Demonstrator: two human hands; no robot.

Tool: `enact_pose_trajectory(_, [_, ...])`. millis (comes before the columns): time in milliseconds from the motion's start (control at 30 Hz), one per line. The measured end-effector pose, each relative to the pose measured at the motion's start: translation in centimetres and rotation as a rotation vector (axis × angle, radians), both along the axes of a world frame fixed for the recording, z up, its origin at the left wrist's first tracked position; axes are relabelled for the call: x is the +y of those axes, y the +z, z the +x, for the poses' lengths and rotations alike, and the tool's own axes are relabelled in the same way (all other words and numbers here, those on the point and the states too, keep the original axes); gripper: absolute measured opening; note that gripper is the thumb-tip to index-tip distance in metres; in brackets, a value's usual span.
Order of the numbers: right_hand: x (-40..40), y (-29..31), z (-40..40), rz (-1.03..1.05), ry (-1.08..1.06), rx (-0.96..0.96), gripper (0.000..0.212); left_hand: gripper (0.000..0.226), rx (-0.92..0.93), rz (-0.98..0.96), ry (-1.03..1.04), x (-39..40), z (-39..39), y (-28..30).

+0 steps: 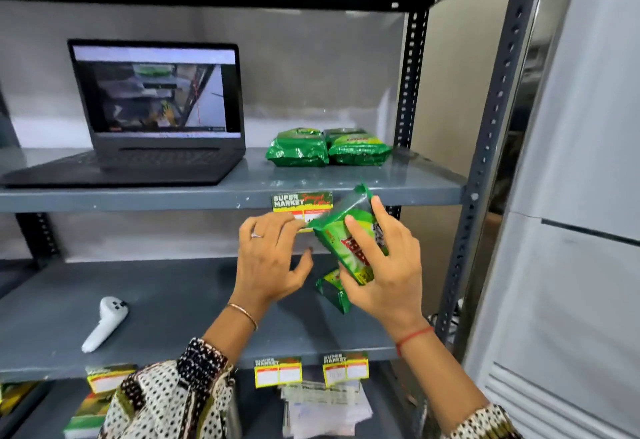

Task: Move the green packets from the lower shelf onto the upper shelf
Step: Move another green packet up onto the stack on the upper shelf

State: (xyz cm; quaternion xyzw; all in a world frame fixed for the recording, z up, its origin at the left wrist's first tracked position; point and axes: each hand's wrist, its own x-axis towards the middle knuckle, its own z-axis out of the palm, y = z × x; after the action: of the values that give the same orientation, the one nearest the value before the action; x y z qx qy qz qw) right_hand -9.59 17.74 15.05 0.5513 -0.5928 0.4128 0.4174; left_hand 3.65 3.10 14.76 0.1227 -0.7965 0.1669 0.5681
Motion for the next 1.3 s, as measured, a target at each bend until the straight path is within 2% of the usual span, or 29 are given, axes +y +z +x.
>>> enact_pose_trajectory(133, [-2.1, 4.7, -1.6, -0.052, 0.002, 0.045, 0.071, 0.042, -0.090, 0.068, 0.126, -0.9, -1.9, 4.4])
enact_pose_trajectory(300, [-4.5, 10.8, -4.8, -0.023, -0.040, 0.037, 0.074, 0.060, -0.316, 0.260, 0.144, -3.9, -3.7, 7.5])
enact_pose_trajectory(467, [-7.0, 15.5, -7.9, 0.158, -0.060, -0.020, 0.076, 0.072, -0.439, 0.332, 0.110, -6.4, -4.1, 8.2])
enact_pose_trajectory(700, [-11.6, 19.9, -10.8, 0.468, -0.049, -0.034, 0.079, 0.096, -0.616, 0.365, 0.170, -8.1, -4.6, 8.8])
enact_pose_trajectory(867, [-15.7, 21.3, -11.7, 0.628, 0.012, -0.075, 0.081, 0.100, -0.775, 0.416, 0.181, -8.6, -4.4, 9.3])
enact_pose_trajectory(1000, [-18.8, 21.9, -12.5, 0.692, 0.168, -0.126, 0.077, 0.095, -0.882, 0.454, 0.164, -8.9, -4.2, 10.1])
enact_pose_trajectory(1300, [-23.1, 23.9, -13.4, 0.948, 0.373, -0.329, 0.066, 0.088, -0.886, 0.463, 0.156, -8.9, -4.3, 10.0])
